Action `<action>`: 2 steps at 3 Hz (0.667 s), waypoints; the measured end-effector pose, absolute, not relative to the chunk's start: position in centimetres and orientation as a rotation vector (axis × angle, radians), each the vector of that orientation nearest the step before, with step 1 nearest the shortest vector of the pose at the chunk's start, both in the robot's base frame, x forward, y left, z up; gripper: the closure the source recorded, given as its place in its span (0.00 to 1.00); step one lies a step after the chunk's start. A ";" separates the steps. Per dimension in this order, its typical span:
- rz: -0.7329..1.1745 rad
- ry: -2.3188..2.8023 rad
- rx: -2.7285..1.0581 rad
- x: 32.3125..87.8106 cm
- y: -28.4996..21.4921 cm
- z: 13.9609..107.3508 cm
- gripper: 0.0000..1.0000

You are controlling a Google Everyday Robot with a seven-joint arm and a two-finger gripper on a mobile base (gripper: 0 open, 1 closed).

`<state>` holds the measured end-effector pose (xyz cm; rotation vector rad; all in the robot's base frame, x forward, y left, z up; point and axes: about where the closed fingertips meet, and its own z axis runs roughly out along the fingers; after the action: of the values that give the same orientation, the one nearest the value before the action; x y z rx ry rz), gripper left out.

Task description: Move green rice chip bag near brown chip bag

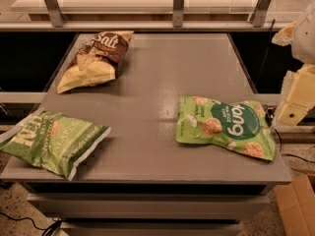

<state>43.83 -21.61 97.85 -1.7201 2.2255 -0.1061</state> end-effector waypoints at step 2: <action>-0.080 2.222 -1.721 43.9 -20.9 97.0 0.00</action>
Offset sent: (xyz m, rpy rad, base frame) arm 0.0020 0.0163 -0.0257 0.0381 0.0425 0.0126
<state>43.92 -20.87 97.01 -1.7207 2.2221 -0.0802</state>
